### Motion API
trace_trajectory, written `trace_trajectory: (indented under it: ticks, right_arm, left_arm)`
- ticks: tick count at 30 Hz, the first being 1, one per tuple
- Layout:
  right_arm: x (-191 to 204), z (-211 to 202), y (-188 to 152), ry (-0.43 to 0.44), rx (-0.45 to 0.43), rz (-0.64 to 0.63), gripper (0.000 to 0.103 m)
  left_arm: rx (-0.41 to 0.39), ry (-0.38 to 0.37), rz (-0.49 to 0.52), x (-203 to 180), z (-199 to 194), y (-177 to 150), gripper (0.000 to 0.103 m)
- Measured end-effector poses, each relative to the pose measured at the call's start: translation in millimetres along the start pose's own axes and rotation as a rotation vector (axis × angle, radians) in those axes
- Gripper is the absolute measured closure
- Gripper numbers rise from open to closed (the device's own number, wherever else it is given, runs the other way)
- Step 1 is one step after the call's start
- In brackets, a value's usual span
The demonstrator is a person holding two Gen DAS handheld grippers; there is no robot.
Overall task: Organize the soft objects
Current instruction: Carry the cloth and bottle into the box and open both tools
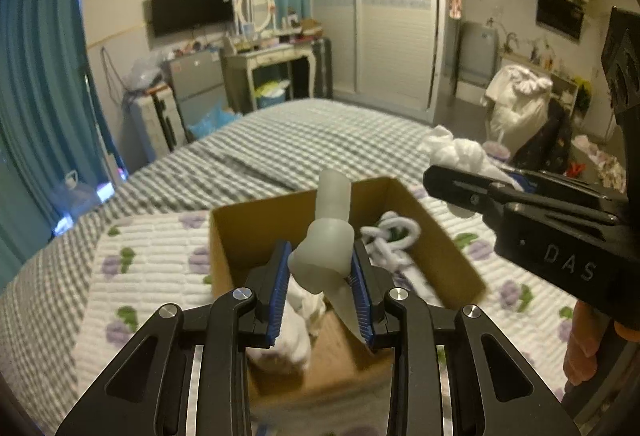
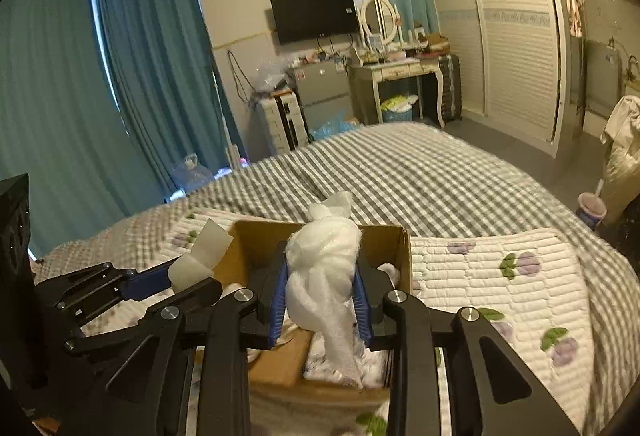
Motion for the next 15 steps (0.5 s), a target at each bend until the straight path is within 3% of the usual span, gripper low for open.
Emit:
trace_trajectory:
  ticks: [8,11,13,15]
  right_arm:
    - [-29,71,-22,-0.007,0.069,0.042,0.072]
    - [-31,76,-24,-0.009,0.077,0.056,0.061]
    - [-32,72,-22,-0.029,0.071,0.049,0.048]
    - [-29,60,-15,-0.030,0.058,0.037,0.046]
  left_arm:
    - [0.067,0.038,-0.007,11,54,-12,0.070]
    - [0.070,0.034,0.003,8,55,-15,0.069]
    - [0.066,0.040,0.018,5,50,-15,0.058]
    - [0.040,0.051,0.015,1,40,-10,0.031]
Point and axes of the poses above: each gripper's, at about its wrist camera, not at the fingertips, and z roughly the way its jaws point, x to its left, y to its top, the point moved 6 cm from there along z, roughly the way its jaws point, and after that the axes turned 3 degrees about -z, right-handed, at the moved point
